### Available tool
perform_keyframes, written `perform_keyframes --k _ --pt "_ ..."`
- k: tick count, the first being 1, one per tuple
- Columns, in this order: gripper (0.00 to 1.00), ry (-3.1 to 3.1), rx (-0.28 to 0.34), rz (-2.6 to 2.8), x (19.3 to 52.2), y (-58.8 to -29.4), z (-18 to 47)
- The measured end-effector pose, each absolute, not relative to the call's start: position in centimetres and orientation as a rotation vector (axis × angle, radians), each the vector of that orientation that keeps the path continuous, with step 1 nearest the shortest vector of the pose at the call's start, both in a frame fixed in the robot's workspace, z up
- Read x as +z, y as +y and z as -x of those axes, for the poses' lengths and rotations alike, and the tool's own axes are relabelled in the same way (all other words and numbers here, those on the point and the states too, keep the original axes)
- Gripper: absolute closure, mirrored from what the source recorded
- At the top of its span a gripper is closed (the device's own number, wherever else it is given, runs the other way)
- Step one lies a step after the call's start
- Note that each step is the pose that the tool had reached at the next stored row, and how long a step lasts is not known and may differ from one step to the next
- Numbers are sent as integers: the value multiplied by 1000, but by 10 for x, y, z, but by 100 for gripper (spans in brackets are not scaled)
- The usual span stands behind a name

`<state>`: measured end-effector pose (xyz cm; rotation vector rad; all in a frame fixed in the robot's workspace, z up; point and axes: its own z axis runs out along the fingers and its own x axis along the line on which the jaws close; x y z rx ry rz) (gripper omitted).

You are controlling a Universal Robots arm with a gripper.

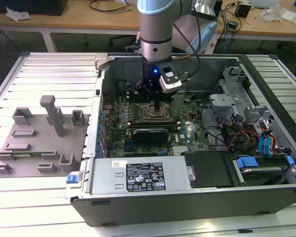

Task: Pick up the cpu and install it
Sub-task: 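Install the first cpu locking lever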

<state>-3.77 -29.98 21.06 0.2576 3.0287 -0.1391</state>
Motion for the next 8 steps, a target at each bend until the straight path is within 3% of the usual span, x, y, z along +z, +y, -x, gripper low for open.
perform_keyframes --k 8 --pt "89 3051 -129 -257 210 -309 37"
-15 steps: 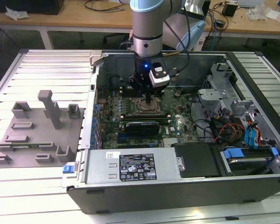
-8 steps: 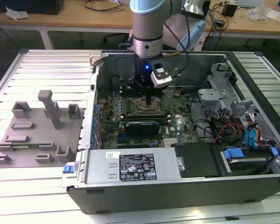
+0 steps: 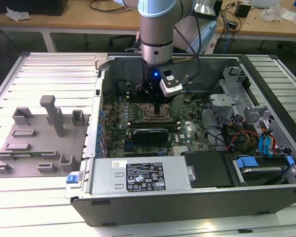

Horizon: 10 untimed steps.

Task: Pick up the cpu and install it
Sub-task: 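Install the first cpu locking lever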

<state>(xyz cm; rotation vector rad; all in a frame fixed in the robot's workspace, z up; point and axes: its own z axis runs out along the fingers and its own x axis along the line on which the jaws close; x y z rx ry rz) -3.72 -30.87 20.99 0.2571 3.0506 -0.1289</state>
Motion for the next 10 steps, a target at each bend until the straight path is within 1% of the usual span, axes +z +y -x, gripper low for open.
perform_keyframes --k 2,7,10 --pt "89 3074 -108 -259 210 -309 36" --pt "89 3078 -105 -243 210 -309 36" --pt "89 3083 -103 -132 209 -309 35"
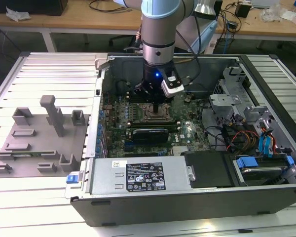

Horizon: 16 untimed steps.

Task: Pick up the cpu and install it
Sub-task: 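Install the first cpu locking lever, then install the second cpu locking lever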

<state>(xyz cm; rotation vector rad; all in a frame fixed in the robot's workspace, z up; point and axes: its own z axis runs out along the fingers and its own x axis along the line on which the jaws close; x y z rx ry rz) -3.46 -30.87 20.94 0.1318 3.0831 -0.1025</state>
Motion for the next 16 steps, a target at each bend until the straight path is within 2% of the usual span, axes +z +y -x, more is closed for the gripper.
perform_keyframes --k 6,9,16 --pt "89 3083 -98 41 209 -309 33" --pt "89 3097 -104 42 236 -310 28" --pt "89 3106 -104 33 235 -316 24"
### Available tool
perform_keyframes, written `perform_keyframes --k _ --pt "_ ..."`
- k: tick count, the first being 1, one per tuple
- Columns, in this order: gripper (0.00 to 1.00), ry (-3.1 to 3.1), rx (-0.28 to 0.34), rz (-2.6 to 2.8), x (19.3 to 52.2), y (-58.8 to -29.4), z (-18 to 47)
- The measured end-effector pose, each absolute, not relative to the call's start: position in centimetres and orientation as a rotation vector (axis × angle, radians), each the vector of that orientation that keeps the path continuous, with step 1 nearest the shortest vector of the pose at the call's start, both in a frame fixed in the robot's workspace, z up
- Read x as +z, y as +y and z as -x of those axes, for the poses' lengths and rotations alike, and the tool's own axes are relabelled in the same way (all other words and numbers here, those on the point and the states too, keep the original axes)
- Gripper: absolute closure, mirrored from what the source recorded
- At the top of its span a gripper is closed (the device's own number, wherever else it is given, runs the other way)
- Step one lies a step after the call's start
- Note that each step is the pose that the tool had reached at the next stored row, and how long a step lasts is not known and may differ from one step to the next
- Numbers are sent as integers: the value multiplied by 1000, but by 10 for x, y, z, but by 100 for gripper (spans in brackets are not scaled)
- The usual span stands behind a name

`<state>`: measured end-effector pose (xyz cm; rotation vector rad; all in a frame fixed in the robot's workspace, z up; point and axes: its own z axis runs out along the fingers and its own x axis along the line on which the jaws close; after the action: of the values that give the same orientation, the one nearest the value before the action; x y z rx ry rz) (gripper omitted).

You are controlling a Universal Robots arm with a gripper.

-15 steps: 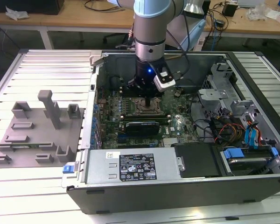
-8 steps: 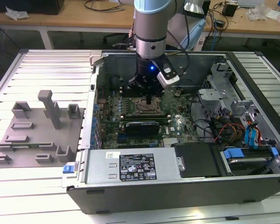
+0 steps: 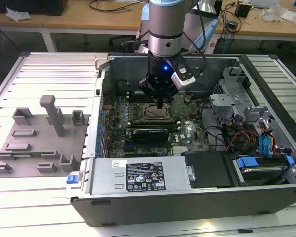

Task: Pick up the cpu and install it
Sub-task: 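Install the second cpu locking lever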

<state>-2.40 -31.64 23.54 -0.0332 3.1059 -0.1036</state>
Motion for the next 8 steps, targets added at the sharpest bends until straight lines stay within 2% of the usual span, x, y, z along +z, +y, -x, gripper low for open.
perform_keyframes --k 8 --pt "89 3106 -104 33 235 -319 25"
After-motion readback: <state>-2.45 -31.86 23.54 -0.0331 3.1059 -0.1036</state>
